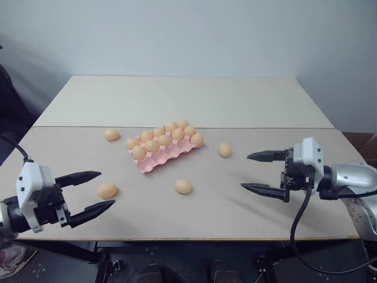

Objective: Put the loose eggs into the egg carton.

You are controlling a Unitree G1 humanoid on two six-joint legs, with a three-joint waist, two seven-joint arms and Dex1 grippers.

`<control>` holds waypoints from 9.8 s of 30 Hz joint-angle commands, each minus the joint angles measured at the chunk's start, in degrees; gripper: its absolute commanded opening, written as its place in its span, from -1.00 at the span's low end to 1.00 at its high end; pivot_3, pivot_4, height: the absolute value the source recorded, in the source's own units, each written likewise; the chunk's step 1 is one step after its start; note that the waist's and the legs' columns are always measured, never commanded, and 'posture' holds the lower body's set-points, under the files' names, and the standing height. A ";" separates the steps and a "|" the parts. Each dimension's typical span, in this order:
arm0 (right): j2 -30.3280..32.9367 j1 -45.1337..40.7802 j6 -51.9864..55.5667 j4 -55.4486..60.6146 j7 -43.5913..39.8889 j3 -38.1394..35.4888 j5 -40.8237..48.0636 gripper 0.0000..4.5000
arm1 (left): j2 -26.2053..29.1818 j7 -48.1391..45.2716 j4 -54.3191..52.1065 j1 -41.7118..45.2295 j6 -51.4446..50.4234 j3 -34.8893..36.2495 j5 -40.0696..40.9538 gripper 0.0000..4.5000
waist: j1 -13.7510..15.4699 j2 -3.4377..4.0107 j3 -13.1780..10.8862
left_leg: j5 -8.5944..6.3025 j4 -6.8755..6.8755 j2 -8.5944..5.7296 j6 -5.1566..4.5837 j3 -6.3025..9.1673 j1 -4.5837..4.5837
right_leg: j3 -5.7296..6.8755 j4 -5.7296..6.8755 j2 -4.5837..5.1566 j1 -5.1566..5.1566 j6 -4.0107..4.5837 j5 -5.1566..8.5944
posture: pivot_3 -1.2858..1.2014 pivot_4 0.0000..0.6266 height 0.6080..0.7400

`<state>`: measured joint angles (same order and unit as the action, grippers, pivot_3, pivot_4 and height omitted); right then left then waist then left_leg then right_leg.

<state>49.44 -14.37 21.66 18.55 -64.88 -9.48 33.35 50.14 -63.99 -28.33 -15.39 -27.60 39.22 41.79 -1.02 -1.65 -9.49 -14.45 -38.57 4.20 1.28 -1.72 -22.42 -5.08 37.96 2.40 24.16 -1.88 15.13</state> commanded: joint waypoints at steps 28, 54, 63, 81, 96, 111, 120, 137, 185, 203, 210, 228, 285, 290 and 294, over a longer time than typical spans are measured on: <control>0.61 -1.45 -0.27 1.10 2.75 0.60 -3.67 1.00 | 3.20 -3.34 5.17 9.34 1.53 -5.70 1.06 1.00 | 0.10 0.00 0.00 | 0.00 0.02 -0.01 0.00 0.00 0.00 | 0.00 0.00 0.00 0.00 0.00 0.00 | 0.03 -0.52 1.00; -30.43 -33.75 4.28 -44.33 38.66 17.50 -33.07 0.82 | 1.69 -3.85 10.61 21.92 3.50 -16.07 -0.73 1.00 | -1.67 0.01 -0.01 | 0.01 0.07 -0.08 0.00 0.05 -0.20 | -0.04 0.03 0.01 0.21 -0.02 -0.02 | 0.03 -0.52 1.00; -31.91 -33.80 4.49 -40.69 38.26 16.11 -32.03 -0.09 | -0.98 1.05 9.60 21.37 2.76 -12.23 1.38 1.00 | -1.79 0.01 -0.01 | 0.01 0.07 -0.08 0.00 0.06 -0.20 | -0.04 0.04 0.02 0.21 -0.02 -0.03 | 0.03 -0.52 1.00; -45.05 -40.24 -1.85 -43.86 36.30 21.80 -32.10 -0.09 | -4.36 10.69 6.63 17.54 2.57 -6.95 2.60 1.00 | -2.95 0.01 -0.01 | 0.03 0.15 -0.08 0.04 0.13 -0.22 | 0.04 0.07 0.07 0.23 -0.02 -0.04 | 0.03 -0.52 1.00; -46.51 -41.88 -4.45 -45.77 37.78 18.75 -31.09 0.99 | -3.55 10.33 6.00 16.29 2.67 -6.54 3.18 1.00 | -3.05 0.02 -0.01 | 0.09 0.31 -0.08 0.14 0.14 -0.21 | 0.05 0.05 0.07 0.29 -0.01 -0.04 | 0.03 -0.52 1.00; -13.58 -14.73 5.79 -2.03 3.80 6.78 -6.71 0.99 | 2.16 -1.24 11.97 9.97 5.25 -3.94 -0.16 1.00 | -2.18 -0.04 -0.05 | 0.08 0.40 -0.08 0.13 0.17 -0.21 | 0.15 -0.17 0.07 0.23 -0.01 -0.04 | 0.03 -0.52 1.00; -0.74 -5.41 1.91 -3.54 -11.83 0.40 0.14 0.99 | 4.40 -8.73 15.19 6.78 6.83 -1.81 -0.50 1.00 | -2.27 -0.10 -0.08 | 0.08 0.49 -0.08 0.13 0.10 0.09 | 0.04 -0.21 0.06 0.03 -0.02 -0.03 | 0.03 -0.52 1.00; -16.79 -15.97 3.98 -1.14 6.49 25.26 -17.54 0.99 | 5.56 -12.42 11.80 9.57 7.16 -9.42 -1.98 1.00 | -1.79 -0.11 -0.09 | 0.09 0.49 -0.09 0.15 0.09 0.03 | 0.01 -0.14 0.04 0.14 -0.02 -0.03 | 0.03 -0.52 1.00; -48.95 -43.90 -9.22 -51.38 33.76 24.53 -33.83 0.18 | -2.38 2.85 9.26 18.14 4.06 -10.62 3.23 1.00 | -3.05 -0.18 -0.08 | 0.13 0.49 -0.10 0.22 0.15 -0.08 | 0.05 -0.01 0.08 0.23 0.02 -0.05 | 0.03 -0.52 1.00; -31.43 -25.58 -1.45 -17.43 14.75 16.77 -19.62 0.97 | -0.76 -0.31 12.89 18.21 5.30 -11.44 -0.30 1.00 | -1.77 -0.17 -0.08 | 0.13 0.51 -0.10 0.22 0.19 -0.22 | 0.18 -0.19 0.14 0.22 0.01 -0.05 | 0.03 -0.52 1.00; -11.94 -12.61 -0.42 -3.85 -3.10 8.70 -7.15 0.97 | 0.31 -3.10 14.16 17.28 6.18 -11.05 -1.15 1.00 | -1.54 -0.17 -0.11 | 0.13 0.52 -0.10 0.21 0.18 -0.11 | 0.14 -0.18 0.07 0.18 0.01 -0.05 | 0.03 -0.52 1.00; -1.02 -7.62 -1.79 -2.90 -11.99 2.89 -0.19 0.97 | 2.81 -4.78 14.05 7.34 5.28 1.34 -1.50 1.00 | -1.51 -0.23 -0.14 | 0.13 0.52 -0.10 0.21 0.13 -0.03 | 0.06 -0.28 0.08 0.10 -0.02 -0.04 | 0.03 -0.52 1.00; -3.56 -7.37 -3.82 2.59 -4.85 4.61 -0.01 1.00 | -18.28 7.70 52.23 53.81 27.09 -41.94 -33.50 -0.20 | 0.17 -0.29 -0.15 | 0.13 0.21 -0.20 0.19 0.19 -0.09 | 0.04 -0.05 0.07 0.04 -0.05 -0.06 | 0.03 -0.52 1.00; -3.50 -6.86 -3.60 3.33 -4.05 4.36 0.30 1.00 | -19.39 8.25 55.43 55.94 28.23 -42.13 -34.43 -0.20 | 0.24 -0.29 -0.15 | 0.13 0.18 -0.20 0.19 0.20 -0.09 | 0.05 -0.06 0.07 0.01 -0.07 -0.07 | 0.03 -0.52 1.00; -3.64 -6.66 -3.60 3.67 -3.62 4.33 0.49 1.00 | -20.05 6.69 54.57 56.33 27.05 -41.66 -32.97 0.36 | 0.28 -0.29 -0.15 | 0.13 0.17 -0.21 0.19 0.21 -0.11 | 0.05 -0.05 0.07 0.02 -0.07 -0.07 | 0.03 -0.52 1.00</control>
<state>45.53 -21.02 18.57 20.35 -68.74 -3.31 32.75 30.15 -56.58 27.76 39.52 -1.13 -3.20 7.31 -0.74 -1.94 -9.64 -14.32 -38.41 3.99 1.47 -1.51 -22.53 -5.03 37.91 2.47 24.18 -1.95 15.06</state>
